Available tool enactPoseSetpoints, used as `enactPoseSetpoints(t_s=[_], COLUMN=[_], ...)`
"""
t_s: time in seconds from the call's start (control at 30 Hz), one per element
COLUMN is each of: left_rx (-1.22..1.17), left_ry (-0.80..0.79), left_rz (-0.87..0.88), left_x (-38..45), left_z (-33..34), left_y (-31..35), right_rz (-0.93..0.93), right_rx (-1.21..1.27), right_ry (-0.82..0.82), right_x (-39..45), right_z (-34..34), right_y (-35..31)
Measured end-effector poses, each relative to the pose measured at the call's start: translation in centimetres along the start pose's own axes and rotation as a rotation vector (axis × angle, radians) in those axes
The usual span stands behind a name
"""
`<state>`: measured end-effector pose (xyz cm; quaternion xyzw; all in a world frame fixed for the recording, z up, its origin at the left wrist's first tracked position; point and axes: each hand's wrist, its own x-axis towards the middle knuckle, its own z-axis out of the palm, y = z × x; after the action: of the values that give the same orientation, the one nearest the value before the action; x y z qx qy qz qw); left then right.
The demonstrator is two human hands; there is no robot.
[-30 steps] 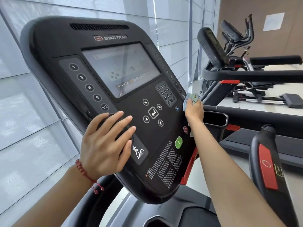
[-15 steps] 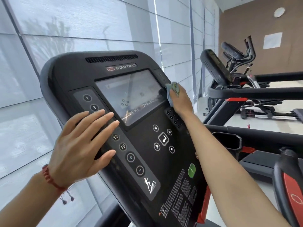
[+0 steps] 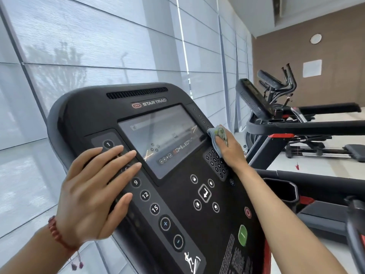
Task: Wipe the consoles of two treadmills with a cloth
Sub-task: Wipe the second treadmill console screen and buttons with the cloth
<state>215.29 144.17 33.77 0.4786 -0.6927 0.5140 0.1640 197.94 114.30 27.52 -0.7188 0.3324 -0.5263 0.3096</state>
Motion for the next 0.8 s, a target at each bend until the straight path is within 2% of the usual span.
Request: enactPoseSetpoints(t_s=[0.17,0.27,0.43,0.63,0.8], left_rx=[-0.009,-0.001,0.009,-0.002,-0.014], left_ry=[-0.017,-0.02,-0.031,0.003,0.043], left_rz=[-0.017,-0.013,-0.007,-0.012,-0.001], left_x=[-0.2,-0.2,-0.4,-0.3,-0.2], left_z=[0.0,0.1,0.1,0.3,0.4], left_y=[-0.1,-0.2,-0.4,-0.3,-0.2], right_rz=[-0.152,-0.168,-0.142,-0.017,0.006], right_rx=[0.01,-0.001,0.017,0.04,0.026], right_ry=[-0.043,-0.061,-0.094,-0.024,-0.009], right_x=[5.0,6.9,6.2,1.4,2.3], right_z=[2.6,3.6,3.0,0.6,0.9], right_y=[-6.4,-8.4,-6.3,-0.4,-1.5])
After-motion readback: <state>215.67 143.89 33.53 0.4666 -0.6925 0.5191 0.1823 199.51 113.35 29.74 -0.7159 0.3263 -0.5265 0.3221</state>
